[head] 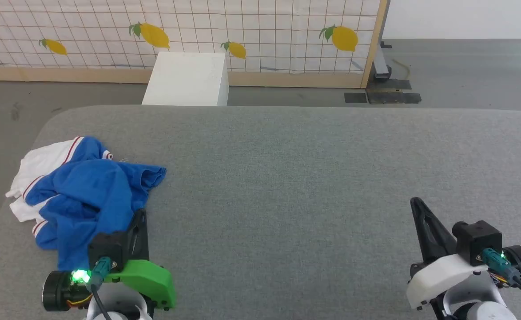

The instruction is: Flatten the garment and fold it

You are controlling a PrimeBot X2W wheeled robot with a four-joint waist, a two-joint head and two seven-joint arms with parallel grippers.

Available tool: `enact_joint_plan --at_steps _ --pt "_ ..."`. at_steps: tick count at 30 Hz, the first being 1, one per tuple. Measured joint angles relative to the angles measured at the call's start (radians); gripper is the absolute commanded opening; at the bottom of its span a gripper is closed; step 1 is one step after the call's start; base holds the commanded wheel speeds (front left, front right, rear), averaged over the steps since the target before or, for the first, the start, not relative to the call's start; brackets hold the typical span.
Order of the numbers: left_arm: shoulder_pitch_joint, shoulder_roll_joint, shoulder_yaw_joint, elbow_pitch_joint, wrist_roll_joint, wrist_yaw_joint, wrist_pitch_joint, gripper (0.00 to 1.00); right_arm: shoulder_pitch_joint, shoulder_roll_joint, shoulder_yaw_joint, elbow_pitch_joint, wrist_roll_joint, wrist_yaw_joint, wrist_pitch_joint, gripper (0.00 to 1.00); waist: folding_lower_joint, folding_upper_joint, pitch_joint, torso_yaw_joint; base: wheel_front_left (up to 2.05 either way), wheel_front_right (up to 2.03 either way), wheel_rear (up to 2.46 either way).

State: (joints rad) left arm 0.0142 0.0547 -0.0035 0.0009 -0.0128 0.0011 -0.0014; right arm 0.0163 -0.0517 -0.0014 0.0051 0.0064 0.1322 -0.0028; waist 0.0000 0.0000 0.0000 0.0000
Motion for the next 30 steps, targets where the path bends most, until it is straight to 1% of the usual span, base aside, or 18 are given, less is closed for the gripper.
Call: enact_joint_plan --at_steps 30 --pt "0.000 0.000 0.000 0.000 0.000 0.000 0.000 0.00 0.000 0.000 0.000 0.000 0.000 0.000 0.000 0.00 0.0000 0.0000 0.000 0.000 0.00 0.00 0.00"
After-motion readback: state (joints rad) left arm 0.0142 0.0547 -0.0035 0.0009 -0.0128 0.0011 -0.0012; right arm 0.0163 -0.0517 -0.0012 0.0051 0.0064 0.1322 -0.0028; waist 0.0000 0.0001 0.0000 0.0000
